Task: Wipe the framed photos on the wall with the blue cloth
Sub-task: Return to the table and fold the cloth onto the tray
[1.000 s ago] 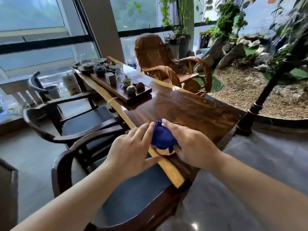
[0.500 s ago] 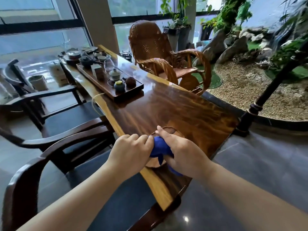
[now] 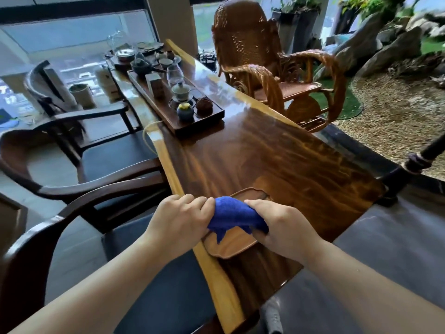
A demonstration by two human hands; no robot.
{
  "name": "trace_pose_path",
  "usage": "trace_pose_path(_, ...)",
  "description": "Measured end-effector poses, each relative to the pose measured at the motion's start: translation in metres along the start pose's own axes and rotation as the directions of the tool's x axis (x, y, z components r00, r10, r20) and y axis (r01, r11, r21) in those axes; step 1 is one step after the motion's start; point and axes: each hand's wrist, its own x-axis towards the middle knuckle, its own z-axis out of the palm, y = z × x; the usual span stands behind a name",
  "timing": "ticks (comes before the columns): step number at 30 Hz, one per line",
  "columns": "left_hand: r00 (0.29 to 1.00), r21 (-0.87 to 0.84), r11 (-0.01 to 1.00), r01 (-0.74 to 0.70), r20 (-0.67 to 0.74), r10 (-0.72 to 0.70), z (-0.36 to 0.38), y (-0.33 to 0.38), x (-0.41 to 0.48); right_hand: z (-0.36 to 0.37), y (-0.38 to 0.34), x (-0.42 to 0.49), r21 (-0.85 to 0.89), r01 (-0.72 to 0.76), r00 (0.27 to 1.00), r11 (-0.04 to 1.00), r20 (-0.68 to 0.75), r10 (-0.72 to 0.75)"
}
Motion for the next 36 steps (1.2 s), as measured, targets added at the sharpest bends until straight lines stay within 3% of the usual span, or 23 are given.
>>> trace_pose_path(6,0.986,-0.148,0.975,0.163,0.042,-0.159,0.026,0.021,0.017,0.004,0.055,0.024,-0.033,0.199,0.977,0.98,0.082,-0.195)
trace_pose_path(12,0.919,-0.278,0.88,0.384,0.203,-0.337,0.077,0.05,0.024,0.023,0.104,0.046,-0.031,0.352,0.925,0.936,0.163,-0.343)
trace_pose_path(20,0.862,-0.163,0.882,0.443,0.349,-0.368,0.135,0.068,0.042,0.084,0.164,0.06,0.059,0.497,0.821,0.865,0.29,-0.492)
trace_pose_path(23,0.846,-0.142,0.876,0.461,0.369,-0.385,0.153,0.071,0.046,0.111,0.181,0.061,0.08,0.497,0.813,0.864,0.306,-0.496)
trace_pose_path(31,0.878,-0.028,0.926,0.377,0.328,-0.347,0.193,0.103,0.027,0.138,0.204,0.026,0.13,0.552,0.737,0.824,0.385,-0.555)
trace_pose_path(36,0.812,-0.027,0.888,0.459,0.42,-0.406,0.197,0.125,0.017,0.133,0.217,0.014,0.106,0.579,0.692,0.808,0.46,-0.556)
